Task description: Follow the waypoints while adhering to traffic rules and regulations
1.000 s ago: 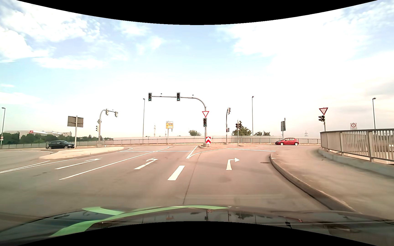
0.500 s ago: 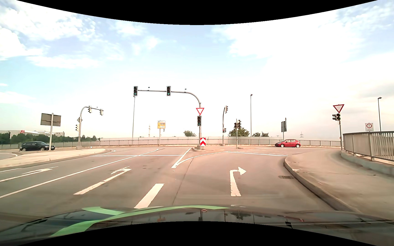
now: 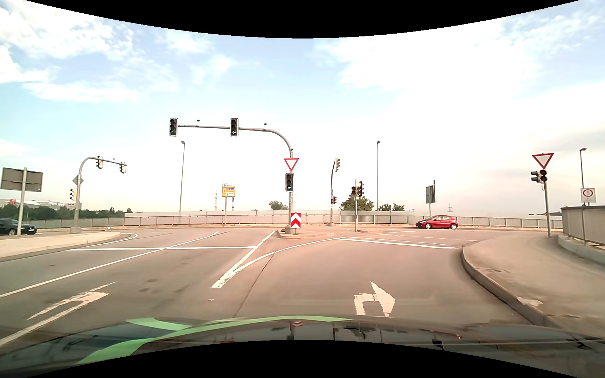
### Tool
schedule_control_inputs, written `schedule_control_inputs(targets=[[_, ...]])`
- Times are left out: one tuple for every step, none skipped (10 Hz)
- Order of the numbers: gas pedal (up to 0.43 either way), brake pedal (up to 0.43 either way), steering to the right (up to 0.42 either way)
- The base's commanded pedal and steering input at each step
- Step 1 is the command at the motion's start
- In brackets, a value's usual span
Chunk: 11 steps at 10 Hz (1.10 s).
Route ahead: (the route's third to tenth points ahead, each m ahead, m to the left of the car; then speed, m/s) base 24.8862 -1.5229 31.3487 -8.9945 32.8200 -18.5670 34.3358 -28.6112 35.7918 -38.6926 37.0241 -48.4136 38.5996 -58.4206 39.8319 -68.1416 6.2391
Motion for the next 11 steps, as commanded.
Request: schedule_control_inputs(targets=[[0.087, 0.000, 0.067], [0.087, 0.000, 0.072], [0.087, 0.000, 0.080], [0.087, 0.000, 0.083], [0.087, 0.000, 0.085], [0.087, 0.000, 0.090], [0.087, 0.000, 0.096], [0.087, 0.000, 0.102], [0.087, 0.000, 0.106], [0.079, 0.000, 0.110], [0.079, 0.000, 0.112]])
